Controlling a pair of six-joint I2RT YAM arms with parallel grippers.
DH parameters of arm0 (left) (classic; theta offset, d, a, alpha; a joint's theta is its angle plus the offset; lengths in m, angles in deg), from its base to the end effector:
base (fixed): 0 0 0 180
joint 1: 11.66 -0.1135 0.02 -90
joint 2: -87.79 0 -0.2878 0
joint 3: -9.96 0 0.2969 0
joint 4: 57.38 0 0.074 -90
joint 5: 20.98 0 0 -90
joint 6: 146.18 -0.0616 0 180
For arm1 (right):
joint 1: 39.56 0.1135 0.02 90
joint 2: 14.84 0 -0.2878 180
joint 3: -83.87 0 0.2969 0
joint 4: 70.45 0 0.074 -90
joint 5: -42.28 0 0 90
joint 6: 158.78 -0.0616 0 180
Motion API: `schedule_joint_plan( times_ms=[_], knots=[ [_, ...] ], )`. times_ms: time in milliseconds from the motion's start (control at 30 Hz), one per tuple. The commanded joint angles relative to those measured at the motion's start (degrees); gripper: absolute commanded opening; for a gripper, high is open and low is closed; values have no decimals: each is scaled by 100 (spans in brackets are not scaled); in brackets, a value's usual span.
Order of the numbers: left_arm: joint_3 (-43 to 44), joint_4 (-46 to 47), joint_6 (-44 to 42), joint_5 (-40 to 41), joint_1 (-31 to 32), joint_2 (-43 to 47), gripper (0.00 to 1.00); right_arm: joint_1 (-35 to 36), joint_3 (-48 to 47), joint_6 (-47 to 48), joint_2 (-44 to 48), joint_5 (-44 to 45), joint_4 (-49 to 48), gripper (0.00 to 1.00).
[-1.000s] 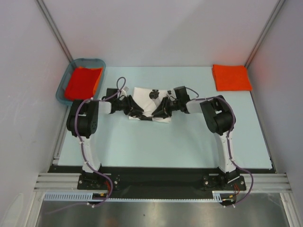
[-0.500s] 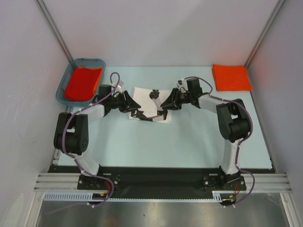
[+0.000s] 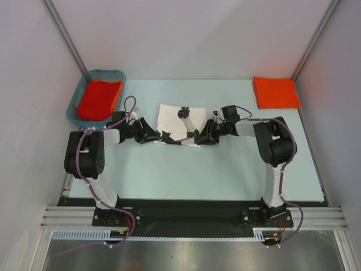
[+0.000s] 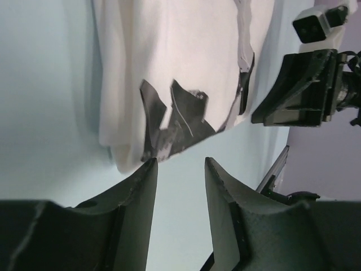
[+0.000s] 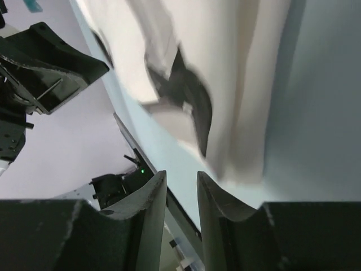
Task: Fold and stack the t-shirts
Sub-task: Fold the tshirt, then neatly place the folded tshirt to the corner
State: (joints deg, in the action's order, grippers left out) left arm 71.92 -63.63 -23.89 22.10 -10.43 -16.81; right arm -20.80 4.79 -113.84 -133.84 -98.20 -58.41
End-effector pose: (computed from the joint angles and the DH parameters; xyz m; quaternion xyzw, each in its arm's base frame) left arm 0.3862 -0.0533 0.1034 -0.0953 0.8650 -0.4498 0.2009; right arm 0.4174 0.1920 0.0855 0.0592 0.8643 0.4980 0.0371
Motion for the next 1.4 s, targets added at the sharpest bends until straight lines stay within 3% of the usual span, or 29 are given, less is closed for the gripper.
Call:
schedule_joint_plan(
  times_ms=[0, 67, 267, 367, 400, 467, 600, 633, 733, 800, 933, 1033, 1133, 1233, 1300, 1367],
  knots=[
    [-196, -496, -373, 200, -44, 922, 45, -180, 123, 989, 1244, 187, 1216, 34],
    [-511, -497, -101, 235, -9, 1528, 45, -268, 150, 1331, 1641, 547, 1935, 39],
    [-1346, -673, 821, 710, 105, 3075, 50, -338, 729, 1729, 2670, 1189, 2590, 54],
    [-1706, -716, 1374, 972, 201, 4092, 53, -330, 1326, 1360, 3049, 1356, 2092, 62],
    [-1795, -708, 1672, 1000, 271, 4131, 61, -330, 1467, 1063, 3102, 1322, 1906, 64],
    [-2094, -691, 1998, 1113, 438, 4166, 62, -303, 1837, 789, 3172, 1251, 1370, 66],
    [-2876, 433, 3376, 1708, 1192, 4509, 65, -163, 2004, 463, 3129, 1312, 1034, 72],
    [-3103, 556, 3615, 1956, 1360, 4605, 71, -145, 2022, 385, 3111, 1417, 973, 75],
    [-3473, 1277, 4494, 3185, 2054, 4781, 81, -136, 2005, 270, 2944, 1435, 841, 78],
    [-3501, 1489, 4898, 3809, 2397, 4721, 81, -136, 1969, 156, 2822, 1602, 815, 81],
    [-3300, 1568, 5094, 4041, 2548, 4422, 78, 73, 2153, -678, 2549, 1848, 131, 79],
    [-3036, 1568, 5094, 4111, 2636, 4290, 75, 346, 2259, -1372, 2269, 2112, -871, 74],
    [-2948, 1595, 5260, 4146, 2724, 4088, 73, 391, 2277, -1673, 2057, 2148, -1188, 66],
    [-2903, 1709, 5559, 4278, 2934, 3772, 67, 330, 2093, -1219, 2056, 2226, -613, 65],
    [-2991, 2051, 5796, 4979, 3354, 3571, 66, 128, 2083, -988, 2292, 2296, -356, 65],
    [-2791, 1826, 5823, 5610, 3637, 3351, 66, -74, 2153, -725, 2677, 2349, 179, 67]
  ],
)
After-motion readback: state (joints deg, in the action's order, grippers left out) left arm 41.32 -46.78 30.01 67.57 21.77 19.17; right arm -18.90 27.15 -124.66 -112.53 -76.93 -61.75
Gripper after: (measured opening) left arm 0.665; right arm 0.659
